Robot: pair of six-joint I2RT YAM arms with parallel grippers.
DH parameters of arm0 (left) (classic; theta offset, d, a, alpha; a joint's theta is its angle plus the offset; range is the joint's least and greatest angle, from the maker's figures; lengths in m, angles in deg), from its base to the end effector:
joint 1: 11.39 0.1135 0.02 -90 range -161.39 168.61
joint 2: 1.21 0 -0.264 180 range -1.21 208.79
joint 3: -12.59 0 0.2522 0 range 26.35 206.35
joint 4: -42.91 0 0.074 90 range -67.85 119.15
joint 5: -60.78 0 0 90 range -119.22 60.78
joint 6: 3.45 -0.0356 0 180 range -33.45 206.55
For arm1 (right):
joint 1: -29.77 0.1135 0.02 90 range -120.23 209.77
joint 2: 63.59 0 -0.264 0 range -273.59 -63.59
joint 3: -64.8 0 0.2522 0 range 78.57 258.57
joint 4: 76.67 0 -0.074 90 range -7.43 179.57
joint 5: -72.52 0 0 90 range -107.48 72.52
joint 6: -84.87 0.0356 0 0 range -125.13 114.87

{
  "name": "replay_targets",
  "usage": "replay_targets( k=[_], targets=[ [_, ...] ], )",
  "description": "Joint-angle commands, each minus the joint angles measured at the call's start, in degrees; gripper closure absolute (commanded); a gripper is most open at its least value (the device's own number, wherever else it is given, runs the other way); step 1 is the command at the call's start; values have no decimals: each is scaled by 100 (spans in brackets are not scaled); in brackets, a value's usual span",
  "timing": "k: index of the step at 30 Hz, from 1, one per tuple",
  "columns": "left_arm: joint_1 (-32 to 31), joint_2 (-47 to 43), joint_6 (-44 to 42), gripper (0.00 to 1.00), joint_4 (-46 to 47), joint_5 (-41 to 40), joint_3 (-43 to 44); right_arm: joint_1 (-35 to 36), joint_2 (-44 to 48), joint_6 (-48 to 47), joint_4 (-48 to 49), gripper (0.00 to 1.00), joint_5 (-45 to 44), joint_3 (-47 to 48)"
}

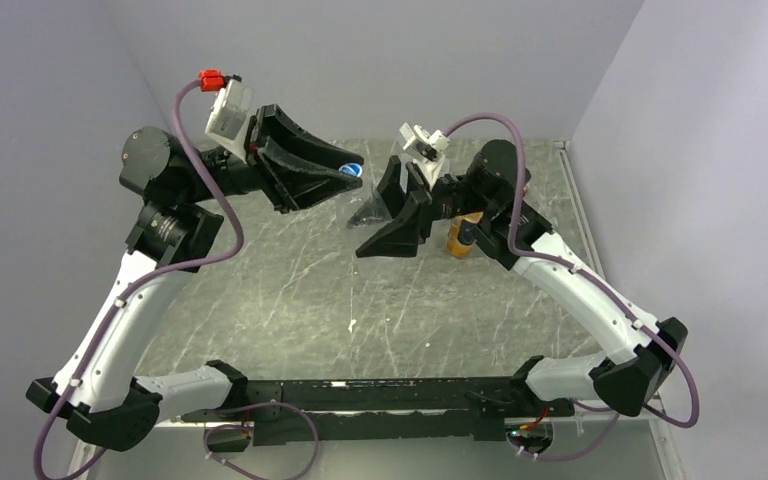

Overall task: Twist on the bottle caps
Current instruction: Screw the bottle cap onto the plastic bottle.

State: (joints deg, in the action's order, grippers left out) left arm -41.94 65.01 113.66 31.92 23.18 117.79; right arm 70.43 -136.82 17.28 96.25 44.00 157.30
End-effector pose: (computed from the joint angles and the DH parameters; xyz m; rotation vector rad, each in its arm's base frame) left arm 0.1528 -0.1230 0.5587 0.9227 1.0603 -1.3414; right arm 0.1851 0.2002 0.4687 -1.2089 1.1875 1.5755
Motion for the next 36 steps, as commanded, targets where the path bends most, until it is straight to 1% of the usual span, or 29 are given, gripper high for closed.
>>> replay_targets(
  k=[1,3,4,5,6,7,8,9,10,12,13,16,19,20,24,28,31,36],
  targets=[
    [-92,23,1011,100,915,2305,-152,-58,-95,1688,2391,84,1351,23],
    [-92,10,705,100,507,2266,-42,-59,-62,1232,1694,83,1204,174],
    [-92,-5,467,92,194,2167,33,-54,-39,842,1171,83,1068,272],
    [-92,-37,113,74,-203,2029,120,-58,-10,395,762,83,855,389],
    [-92,-88,-120,43,-578,1643,175,-59,19,111,344,83,637,470],
    [-92,-158,-325,28,-831,1254,207,-59,53,-140,-50,83,389,532],
    [-92,-235,-517,15,-1016,841,222,-59,92,-334,-331,83,112,566],
    [-92,-300,-659,7,-1171,349,231,-59,127,-492,-576,82,-225,597],
    [-90,-357,-776,5,-1322,-54,281,-59,158,-647,-905,81,-588,633],
    [-87,-433,-915,3,-1513,-976,369,-53,189,-808,-1337,81,-1168,652],
    [-91,-460,-948,2,-1567,-1483,388,-39,200,-887,-1500,80,-1605,658],
    [-92,-516,-972,1,-1542,-2736,365,40,199,-1067,-1892,79,-2694,686],
    [-92,-297,-1006,1,-1793,-3541,661,238,191,-1102,-2029,79,-3769,719],
    [-92,-181,-1003,1,-2001,-3788,829,349,190,-1122,-2050,79,-4334,734],
    [-92,233,-887,4,-2360,-4354,1319,795,-25,-1222,-2182,79,-5799,920],
    [-92,567,-777,8,-2602,-4686,1632,1181,-381,-1371,-2399,80,-6648,1298],
    [-92,753,-677,8,-2759,-4862,1760,1241,-608,-1415,-2512,80,-6762,1517],
    [-92,786,-448,9,-2744,-5036,1540,1277,-642,-1389,-2449,80,-6789,1484]
  ],
)
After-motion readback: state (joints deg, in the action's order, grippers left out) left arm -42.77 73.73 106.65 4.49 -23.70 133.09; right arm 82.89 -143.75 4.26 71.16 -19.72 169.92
